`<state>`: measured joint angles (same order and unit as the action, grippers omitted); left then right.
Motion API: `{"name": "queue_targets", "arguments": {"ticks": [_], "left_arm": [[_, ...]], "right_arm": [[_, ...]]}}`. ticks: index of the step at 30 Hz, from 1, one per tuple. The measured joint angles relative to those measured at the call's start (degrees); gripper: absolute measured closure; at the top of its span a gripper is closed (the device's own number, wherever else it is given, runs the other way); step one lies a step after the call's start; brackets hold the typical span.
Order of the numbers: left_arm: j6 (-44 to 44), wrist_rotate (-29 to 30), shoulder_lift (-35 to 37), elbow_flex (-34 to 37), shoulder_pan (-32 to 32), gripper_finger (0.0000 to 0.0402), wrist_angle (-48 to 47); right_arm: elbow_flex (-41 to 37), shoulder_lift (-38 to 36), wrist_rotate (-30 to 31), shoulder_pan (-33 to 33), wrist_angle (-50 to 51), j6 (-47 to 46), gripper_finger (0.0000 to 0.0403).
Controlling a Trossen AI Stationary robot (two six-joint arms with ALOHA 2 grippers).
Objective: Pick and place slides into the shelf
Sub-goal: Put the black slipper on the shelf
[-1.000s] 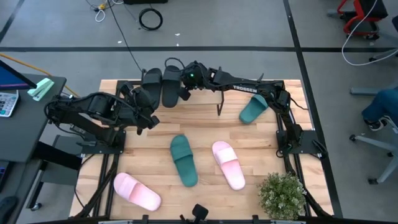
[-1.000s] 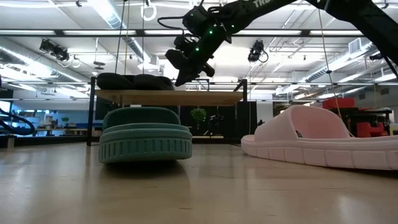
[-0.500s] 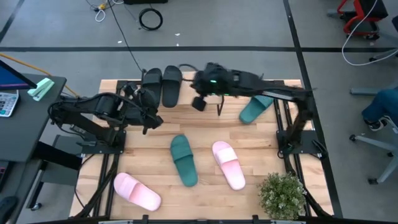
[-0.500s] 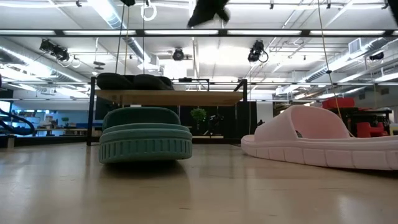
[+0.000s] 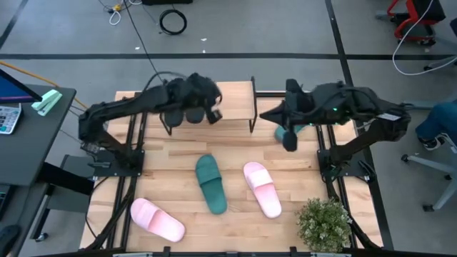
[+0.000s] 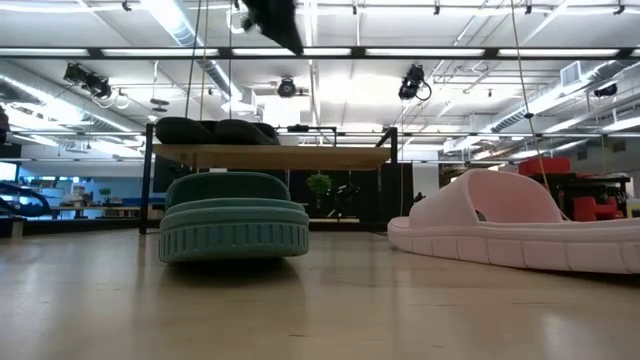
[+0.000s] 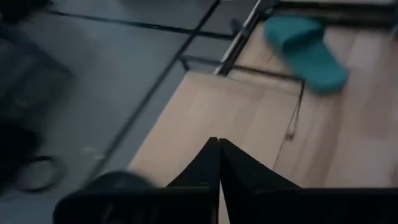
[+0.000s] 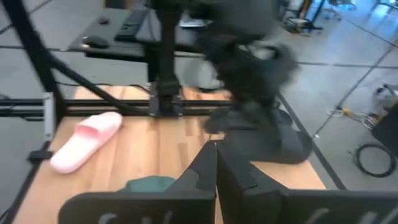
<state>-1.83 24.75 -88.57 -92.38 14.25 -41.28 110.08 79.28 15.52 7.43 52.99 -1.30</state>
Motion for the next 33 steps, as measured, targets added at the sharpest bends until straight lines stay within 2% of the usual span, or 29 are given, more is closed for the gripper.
{"name": "queue_targets", "arguments": {"ticks": [3, 7, 13, 17, 24, 33], "left_arm": [[2.8, -7.7, -2.4, 0.0, 5.9, 0.0397, 1.2], [4.3, -10.7, -6.4, 0.0, 11.1, 0.0394, 0.7], [0.2, -12.8, -13.0, 0.0, 11.9, 0.0396, 3.8], [0.1, -12.2, -16.4, 0.0, 11.5, 0.0398, 3.7], [2.1, -3.6, -17.5, 0.0, 12.4, 0.0398, 3.5], [6.2, -1.7, -17.2, -0.1, 14.2, 0.0398, -4.8]], "right_arm": [[0.0, -0.4, 1.2, 1.4, 1.9, 0.0, 0.0398], [0.0, 0.4, 3.9, 2.1, 4.3, -0.1, 0.0398], [0.0, 3.2, 10.9, 2.1, 10.0, -0.1, 0.0396], [0.0, 4.8, 14.0, 2.1, 12.4, -0.7, 0.0395], [0.0, 5.5, 15.1, 2.1, 14.2, -2.2, 0.0395], [0.0, 5.5, 15.1, 2.1, 14.3, -3.4, 0.0395]]}}
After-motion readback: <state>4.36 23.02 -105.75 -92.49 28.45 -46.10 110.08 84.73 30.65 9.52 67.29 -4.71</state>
